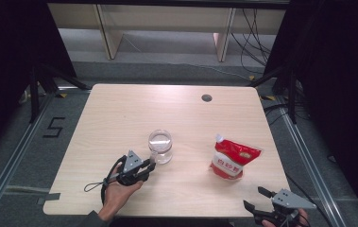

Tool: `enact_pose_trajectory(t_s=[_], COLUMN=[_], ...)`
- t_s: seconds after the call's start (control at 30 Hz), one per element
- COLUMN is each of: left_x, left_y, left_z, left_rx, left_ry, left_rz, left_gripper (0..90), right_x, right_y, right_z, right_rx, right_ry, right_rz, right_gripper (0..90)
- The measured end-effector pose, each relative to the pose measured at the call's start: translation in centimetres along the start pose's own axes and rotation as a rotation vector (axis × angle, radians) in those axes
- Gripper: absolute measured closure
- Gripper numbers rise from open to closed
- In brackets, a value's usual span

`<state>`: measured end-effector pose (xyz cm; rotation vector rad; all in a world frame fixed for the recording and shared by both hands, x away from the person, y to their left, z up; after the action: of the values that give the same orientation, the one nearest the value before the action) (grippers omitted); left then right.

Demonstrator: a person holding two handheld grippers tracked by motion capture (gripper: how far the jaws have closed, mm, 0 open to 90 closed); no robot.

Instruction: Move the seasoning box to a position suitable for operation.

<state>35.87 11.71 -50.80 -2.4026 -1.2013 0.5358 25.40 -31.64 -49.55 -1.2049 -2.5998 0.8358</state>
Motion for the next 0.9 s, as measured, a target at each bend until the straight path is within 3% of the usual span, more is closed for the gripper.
enact_pose_trajectory(t_s=[0.2,0.27,0.3,0.37,0.4,0.5,0.57,0.6,0.7,0.87,0.9], left_x=[1.0,1.0,1.0,0.9,1.0,0.9,0.6,0.6,0.8,1.2,1.3], left_y=[-0.4,-0.5,-0.4,-0.2,-0.2,0.1,0.2,0.2,0.1,-0.2,-0.2], left_z=[0.0,-0.2,-0.6,-0.9,-1.0,-1.2,-1.4,-1.4,-1.4,-1.4,-1.4], left_rx=[-0.022,-0.037,-0.048,-0.052,-0.047,-0.054,-0.058,-0.054,-0.053,-0.033,-0.03], left_ry=[-0.02,-0.021,-0.006,0.015,0.024,0.002,0.032,0.017,0.005,0.018,0.019], left_rz=[-0.039,-0.047,-0.048,-0.055,-0.057,-0.046,-0.035,-0.032,-0.023,-0.006,0.002], left_gripper=[66.2,61.7,60.9,60.2,60.2,66.1,71.5,71.7,72.2,72.5,72.4], right_x=[0.0,0.2,0.0,0.0,0.0,0.0,0.0,0.3,0.0,0.0,0.4], right_y=[0.0,-0.1,0.0,0.1,0.0,0.1,0.1,0.0,0.1,0.1,0.0], right_z=[0.0,0.0,0.0,0.0,-0.1,0.0,0.0,0.0,0.0,0.0,0.0], right_rx=[-0.006,0.006,0.001,0.0,-0.003,-0.006,-0.003,0.01,-0.007,-0.006,0.013], right_ry=[-0.001,0.028,-0.003,-0.002,-0.004,-0.012,-0.011,0.031,-0.014,-0.02,0.034], right_rz=[0.0,-0.002,-0.001,-0.006,-0.001,-0.001,0.0,-0.008,-0.004,-0.005,-0.015], right_gripper=[26.2,26.2,26.1,26.1,26.2,26.2,26.2,26.2,26.2,26.2,26.2])
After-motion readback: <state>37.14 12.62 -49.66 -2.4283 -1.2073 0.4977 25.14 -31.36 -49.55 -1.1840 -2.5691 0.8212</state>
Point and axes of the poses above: each handheld gripper's, and its own axes: y roughly forward along the jaws, z roughly out of its underside, x roughly to its left, the point moved 2 cm from there along y, roughly forward along the jaws, and after that the axes turned 9 degrees about -y, right-handed, at the moved point
